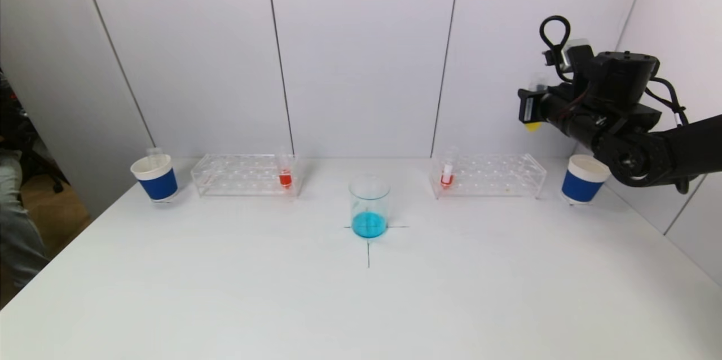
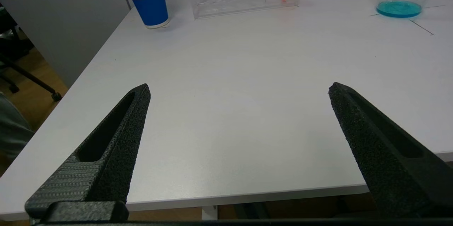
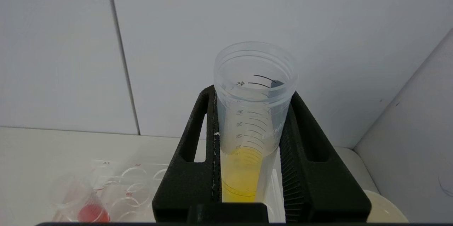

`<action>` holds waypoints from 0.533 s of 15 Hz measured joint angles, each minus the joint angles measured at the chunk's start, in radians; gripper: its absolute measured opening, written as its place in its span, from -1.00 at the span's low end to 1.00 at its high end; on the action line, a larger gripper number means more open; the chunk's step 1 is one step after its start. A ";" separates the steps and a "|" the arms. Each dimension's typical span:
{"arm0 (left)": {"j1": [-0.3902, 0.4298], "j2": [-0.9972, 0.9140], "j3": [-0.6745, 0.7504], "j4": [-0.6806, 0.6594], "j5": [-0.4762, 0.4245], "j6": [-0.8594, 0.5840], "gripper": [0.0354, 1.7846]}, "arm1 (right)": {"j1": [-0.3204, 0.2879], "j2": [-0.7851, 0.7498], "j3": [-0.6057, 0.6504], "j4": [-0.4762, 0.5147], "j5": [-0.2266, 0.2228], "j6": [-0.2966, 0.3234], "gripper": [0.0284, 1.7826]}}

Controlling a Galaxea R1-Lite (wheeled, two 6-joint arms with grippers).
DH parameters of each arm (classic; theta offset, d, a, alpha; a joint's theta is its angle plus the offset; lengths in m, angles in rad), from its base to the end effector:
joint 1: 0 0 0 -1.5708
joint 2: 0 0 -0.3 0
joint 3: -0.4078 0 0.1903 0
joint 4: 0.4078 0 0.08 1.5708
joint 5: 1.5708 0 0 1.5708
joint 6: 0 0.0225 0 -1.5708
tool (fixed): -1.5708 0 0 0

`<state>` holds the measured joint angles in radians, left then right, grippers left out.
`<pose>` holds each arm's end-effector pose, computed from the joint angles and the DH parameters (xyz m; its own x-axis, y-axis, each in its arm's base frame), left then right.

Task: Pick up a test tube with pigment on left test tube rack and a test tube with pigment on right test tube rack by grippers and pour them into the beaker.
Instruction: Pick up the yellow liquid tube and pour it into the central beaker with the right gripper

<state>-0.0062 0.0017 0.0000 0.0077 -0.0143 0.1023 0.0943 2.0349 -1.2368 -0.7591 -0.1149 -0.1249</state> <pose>-0.0227 -0.0002 0.0747 0.9997 -0.0205 -0.0094 0.0214 0.9946 0.1020 0.4110 0.0363 0.1919 0.9990 -0.0207 -0.0387 0.0155 0.9915 -0.1289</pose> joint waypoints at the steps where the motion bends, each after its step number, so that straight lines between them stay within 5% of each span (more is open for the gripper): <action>1: 0.000 0.000 0.000 0.000 0.000 0.000 0.98 | 0.018 -0.008 -0.024 0.025 0.000 -0.014 -0.43; 8: 0.000 0.000 0.000 0.000 0.001 0.000 0.98 | 0.164 -0.060 -0.251 0.234 0.024 -0.050 -0.43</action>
<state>-0.0057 0.0017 0.0000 0.0077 -0.0134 0.1023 0.2587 1.9749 -1.4879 -0.5249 -0.0909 -0.1749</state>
